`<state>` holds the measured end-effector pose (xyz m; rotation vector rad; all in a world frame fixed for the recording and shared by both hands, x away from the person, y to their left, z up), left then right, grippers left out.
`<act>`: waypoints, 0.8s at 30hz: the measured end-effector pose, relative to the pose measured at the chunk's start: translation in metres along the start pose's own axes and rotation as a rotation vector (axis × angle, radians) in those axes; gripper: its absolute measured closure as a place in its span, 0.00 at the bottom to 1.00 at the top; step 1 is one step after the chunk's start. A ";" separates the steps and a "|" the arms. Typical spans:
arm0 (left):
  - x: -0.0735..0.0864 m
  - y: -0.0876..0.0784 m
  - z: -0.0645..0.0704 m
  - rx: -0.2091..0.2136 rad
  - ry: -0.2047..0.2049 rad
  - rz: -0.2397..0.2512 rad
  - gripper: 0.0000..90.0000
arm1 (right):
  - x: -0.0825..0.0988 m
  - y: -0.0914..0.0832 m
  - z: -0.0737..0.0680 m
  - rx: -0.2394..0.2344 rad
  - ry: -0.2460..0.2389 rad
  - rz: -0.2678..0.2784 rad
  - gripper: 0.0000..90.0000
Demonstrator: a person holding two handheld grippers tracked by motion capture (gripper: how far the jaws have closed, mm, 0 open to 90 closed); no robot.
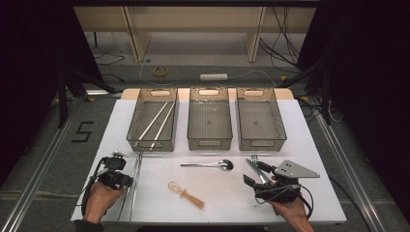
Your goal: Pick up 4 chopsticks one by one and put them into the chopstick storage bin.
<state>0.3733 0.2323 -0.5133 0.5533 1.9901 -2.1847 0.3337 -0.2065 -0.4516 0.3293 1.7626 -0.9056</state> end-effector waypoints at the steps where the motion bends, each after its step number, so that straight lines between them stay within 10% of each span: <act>1: 0.000 0.000 0.000 0.001 0.000 0.000 0.94 | 0.000 0.000 0.000 0.000 0.000 0.000 0.33; 24: 0.001 -0.005 -0.004 -0.011 0.033 0.021 0.95 | -0.001 -0.001 0.000 -0.003 -0.001 0.003 0.33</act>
Point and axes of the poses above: each handheld gripper's, and its own axes: y roughly forward along the jaws, x roughly out of its underside, z roughly to its right, the point moved 5 cm from there along y, roughly forward along the jaws, and after that the axes turned 2 degrees about -x, right-handed, at the moved point
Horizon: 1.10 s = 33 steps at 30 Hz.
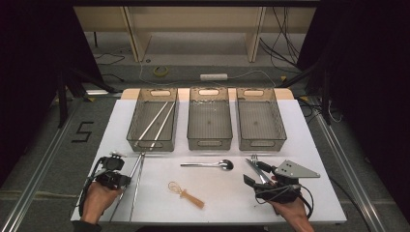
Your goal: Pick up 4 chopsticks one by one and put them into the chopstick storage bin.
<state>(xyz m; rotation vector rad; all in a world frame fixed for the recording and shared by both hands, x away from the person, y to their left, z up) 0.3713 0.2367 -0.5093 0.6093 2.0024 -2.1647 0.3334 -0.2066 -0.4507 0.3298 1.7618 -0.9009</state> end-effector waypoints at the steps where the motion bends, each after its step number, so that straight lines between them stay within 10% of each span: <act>1: 0.000 -0.001 0.000 0.002 0.005 0.000 0.95 | 0.000 0.000 0.000 0.001 0.001 0.001 0.33; 18: -0.003 -0.025 0.006 0.046 0.088 0.050 0.95 | 0.000 0.000 0.001 0.000 0.000 0.001 0.33; 33: -0.014 -0.048 -0.002 0.124 0.050 0.142 0.95 | 0.000 0.000 0.001 0.000 0.002 0.001 0.33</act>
Point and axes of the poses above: each handheld gripper's, and its own axes: y roughly forward along the jaws, x roughly out of its underside, z roughly to its right, the point moved 5 cm from there along y, roughly forward along the jaws, and after that the axes turned 2 degrees about -x, right-handed, at the moved point
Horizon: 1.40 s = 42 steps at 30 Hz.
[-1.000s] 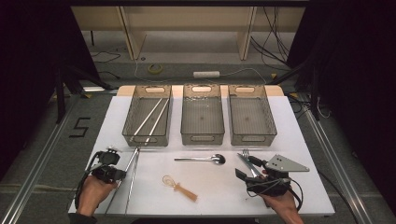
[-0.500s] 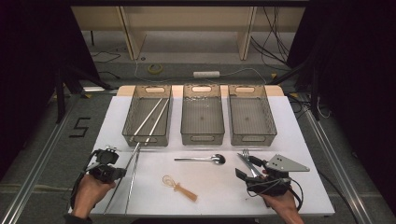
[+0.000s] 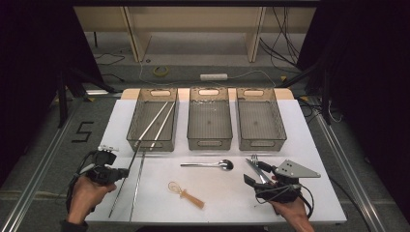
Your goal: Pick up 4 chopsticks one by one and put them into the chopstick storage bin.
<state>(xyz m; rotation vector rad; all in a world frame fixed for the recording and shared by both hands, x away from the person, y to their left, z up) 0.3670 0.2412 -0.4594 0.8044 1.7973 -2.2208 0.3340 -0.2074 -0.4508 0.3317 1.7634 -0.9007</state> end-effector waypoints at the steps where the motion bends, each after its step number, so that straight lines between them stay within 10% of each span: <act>1: -0.002 -0.003 0.000 0.005 0.007 -0.002 0.95 | 0.000 0.000 0.000 -0.001 -0.001 -0.002 0.33; 42: -0.142 -0.027 -0.008 -0.001 0.053 0.195 0.95 | 0.001 -0.002 0.005 -0.001 0.017 0.007 0.33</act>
Point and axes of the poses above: each handheld gripper's, and its own axes: y roughly forward along the jaws, x roughly out of its underside, z roughly to its right, the point moved 5 cm from there along y, roughly forward along the jaws, and after that the axes turned 2 degrees about -x, right-handed, at the moved point
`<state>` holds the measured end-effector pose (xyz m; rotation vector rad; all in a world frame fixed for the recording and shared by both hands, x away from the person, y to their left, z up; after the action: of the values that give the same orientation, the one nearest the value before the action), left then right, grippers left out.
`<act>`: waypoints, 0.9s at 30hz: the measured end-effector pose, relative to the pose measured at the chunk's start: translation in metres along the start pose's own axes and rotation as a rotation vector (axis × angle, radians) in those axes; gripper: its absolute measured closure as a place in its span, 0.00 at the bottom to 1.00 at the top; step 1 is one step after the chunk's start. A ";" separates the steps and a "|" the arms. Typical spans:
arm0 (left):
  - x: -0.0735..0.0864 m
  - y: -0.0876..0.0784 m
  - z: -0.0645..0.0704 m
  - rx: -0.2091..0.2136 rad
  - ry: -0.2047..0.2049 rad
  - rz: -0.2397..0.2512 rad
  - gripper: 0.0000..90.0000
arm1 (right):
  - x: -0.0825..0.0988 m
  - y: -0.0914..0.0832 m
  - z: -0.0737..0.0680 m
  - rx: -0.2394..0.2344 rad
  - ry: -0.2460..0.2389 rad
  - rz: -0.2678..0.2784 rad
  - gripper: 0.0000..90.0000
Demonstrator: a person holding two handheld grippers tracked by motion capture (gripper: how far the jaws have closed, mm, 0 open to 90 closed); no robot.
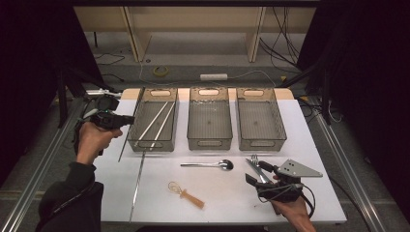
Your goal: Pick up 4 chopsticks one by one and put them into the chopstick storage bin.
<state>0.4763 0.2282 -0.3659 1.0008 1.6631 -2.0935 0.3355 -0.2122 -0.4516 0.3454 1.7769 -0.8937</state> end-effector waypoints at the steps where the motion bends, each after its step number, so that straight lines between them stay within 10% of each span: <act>1: -0.002 0.001 -0.001 -0.002 -0.001 0.005 0.95 | 0.000 0.000 0.000 0.000 0.000 -0.001 0.33; 27: -0.058 0.047 -0.017 -0.035 0.011 0.044 0.95 | 0.001 0.000 0.000 -0.008 0.004 -0.003 0.33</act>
<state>0.5521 0.2190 -0.3637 1.0306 1.6622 -2.0275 0.3356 -0.2125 -0.4526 0.3401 1.7845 -0.8884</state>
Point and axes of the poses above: each handheld gripper's, and its own axes: y roughly forward along the jaws, x roughly out of its underside, z roughly to its right, the point moved 5 cm from there along y, roughly forward along the jaws, and after that the axes turned 2 degrees about -x, right-handed, at the moved point
